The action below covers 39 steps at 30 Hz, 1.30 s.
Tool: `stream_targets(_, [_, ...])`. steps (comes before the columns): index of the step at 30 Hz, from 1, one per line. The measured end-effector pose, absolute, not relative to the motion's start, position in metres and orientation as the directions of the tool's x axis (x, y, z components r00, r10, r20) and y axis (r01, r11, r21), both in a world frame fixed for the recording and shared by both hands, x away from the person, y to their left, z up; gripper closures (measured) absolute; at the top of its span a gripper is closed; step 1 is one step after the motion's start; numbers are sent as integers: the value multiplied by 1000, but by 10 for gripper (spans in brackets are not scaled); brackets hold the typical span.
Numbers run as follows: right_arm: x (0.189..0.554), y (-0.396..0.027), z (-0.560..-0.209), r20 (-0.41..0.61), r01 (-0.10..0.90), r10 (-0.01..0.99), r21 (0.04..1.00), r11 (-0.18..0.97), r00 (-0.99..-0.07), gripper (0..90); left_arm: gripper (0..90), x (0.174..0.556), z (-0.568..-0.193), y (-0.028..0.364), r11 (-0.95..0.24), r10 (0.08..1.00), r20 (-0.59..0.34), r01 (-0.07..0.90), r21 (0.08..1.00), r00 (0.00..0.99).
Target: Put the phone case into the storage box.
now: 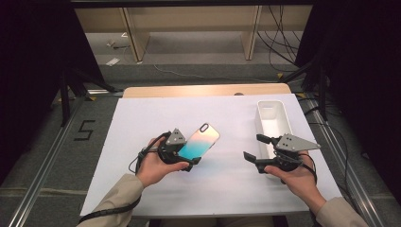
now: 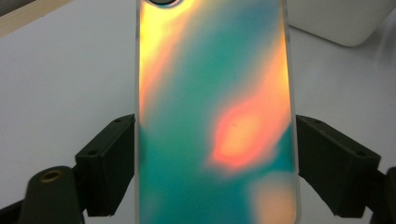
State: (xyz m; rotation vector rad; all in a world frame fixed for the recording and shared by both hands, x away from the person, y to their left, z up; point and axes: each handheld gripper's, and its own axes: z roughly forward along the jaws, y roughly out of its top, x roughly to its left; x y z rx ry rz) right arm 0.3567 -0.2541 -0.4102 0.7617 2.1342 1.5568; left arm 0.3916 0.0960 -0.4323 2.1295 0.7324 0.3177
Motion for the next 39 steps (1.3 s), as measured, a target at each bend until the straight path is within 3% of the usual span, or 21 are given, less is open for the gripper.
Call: stream_targets(39, [382,-212,-404,36,214,622,953,214,-782,206,172,374,-434,82,-501,554,-16,349,792,833])
